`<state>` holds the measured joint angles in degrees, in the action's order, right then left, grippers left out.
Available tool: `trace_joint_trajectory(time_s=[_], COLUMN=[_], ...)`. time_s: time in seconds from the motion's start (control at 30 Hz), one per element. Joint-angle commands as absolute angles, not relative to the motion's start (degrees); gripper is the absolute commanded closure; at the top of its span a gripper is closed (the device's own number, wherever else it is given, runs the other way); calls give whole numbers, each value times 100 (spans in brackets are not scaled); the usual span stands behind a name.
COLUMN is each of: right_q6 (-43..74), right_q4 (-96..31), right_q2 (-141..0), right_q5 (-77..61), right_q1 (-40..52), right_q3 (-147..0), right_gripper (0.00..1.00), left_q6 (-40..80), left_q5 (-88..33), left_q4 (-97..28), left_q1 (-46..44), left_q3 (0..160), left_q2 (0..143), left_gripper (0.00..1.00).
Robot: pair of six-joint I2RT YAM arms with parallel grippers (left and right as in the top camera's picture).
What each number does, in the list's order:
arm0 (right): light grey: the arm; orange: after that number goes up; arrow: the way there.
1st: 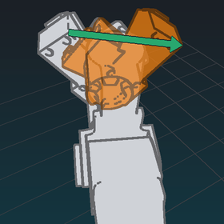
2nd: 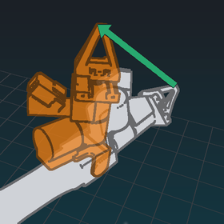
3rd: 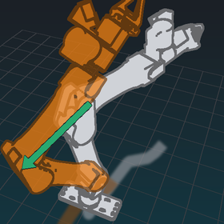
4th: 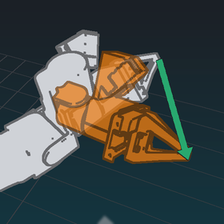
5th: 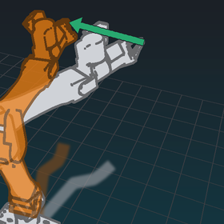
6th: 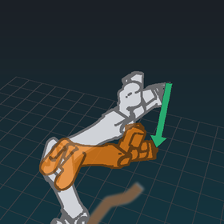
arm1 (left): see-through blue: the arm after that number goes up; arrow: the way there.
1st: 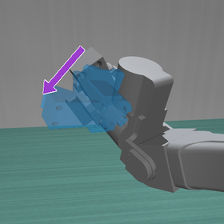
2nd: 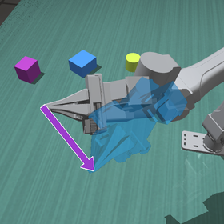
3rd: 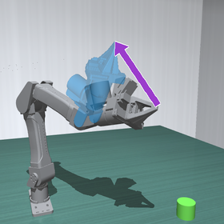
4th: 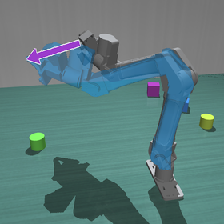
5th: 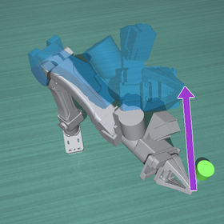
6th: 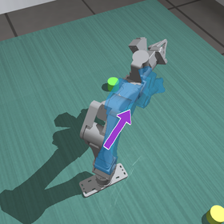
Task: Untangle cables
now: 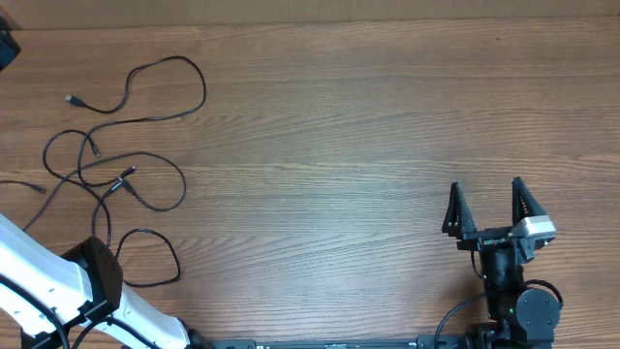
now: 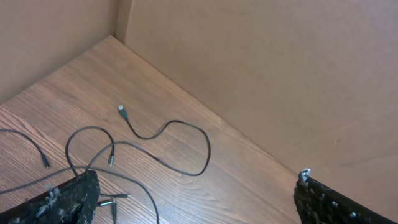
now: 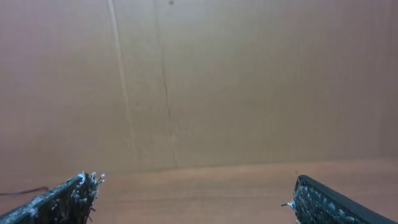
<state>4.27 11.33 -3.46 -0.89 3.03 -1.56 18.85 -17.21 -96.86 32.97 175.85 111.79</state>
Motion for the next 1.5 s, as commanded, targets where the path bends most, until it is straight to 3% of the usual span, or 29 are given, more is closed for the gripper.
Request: trace_joint_trajectory(time_s=[0.0,0.3,1.37,1.47], right_q6=[421,462,460,460], right_q4=[932,-467,-467,-469], right_q2=[-224,-12,-16,-16], right_q5=[62,141,141,141], right_q1=[281,281,281,281], right_q3=[-47,-47,-47,-47], right_gripper=[0,0,0,0], left_q6=[1754,1754,1756,1658], left_q5=[-1743,-1743,-1743,-1529], left_q4=[-9677,-9677,-9677,-9677], left_q1=[3286,3286,3247,3105], left_q3=[17602,17602,17585,16999], left_q2=[11218,11218,11124,10689], left_gripper=[0,0,0,0])
